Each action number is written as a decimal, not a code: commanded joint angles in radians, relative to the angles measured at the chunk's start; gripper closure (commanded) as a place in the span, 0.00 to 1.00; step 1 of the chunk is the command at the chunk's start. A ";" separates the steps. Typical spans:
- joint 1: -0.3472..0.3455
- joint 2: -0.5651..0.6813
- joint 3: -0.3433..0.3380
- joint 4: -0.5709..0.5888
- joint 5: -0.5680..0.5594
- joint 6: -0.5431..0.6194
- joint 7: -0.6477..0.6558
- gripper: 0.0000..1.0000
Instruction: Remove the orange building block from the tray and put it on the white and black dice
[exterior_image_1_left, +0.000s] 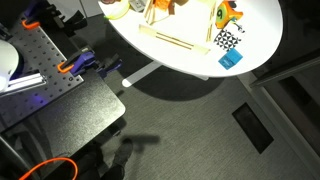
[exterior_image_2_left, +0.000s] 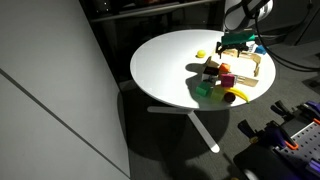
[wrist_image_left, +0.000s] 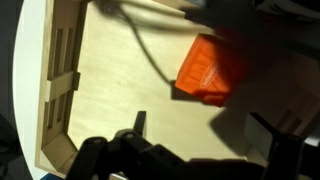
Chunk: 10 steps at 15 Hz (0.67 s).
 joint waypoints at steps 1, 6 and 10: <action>0.040 0.069 -0.026 0.062 0.013 0.025 0.039 0.00; 0.072 0.123 -0.041 0.089 0.009 0.070 0.047 0.00; 0.106 0.135 -0.075 0.085 -0.001 0.073 0.090 0.00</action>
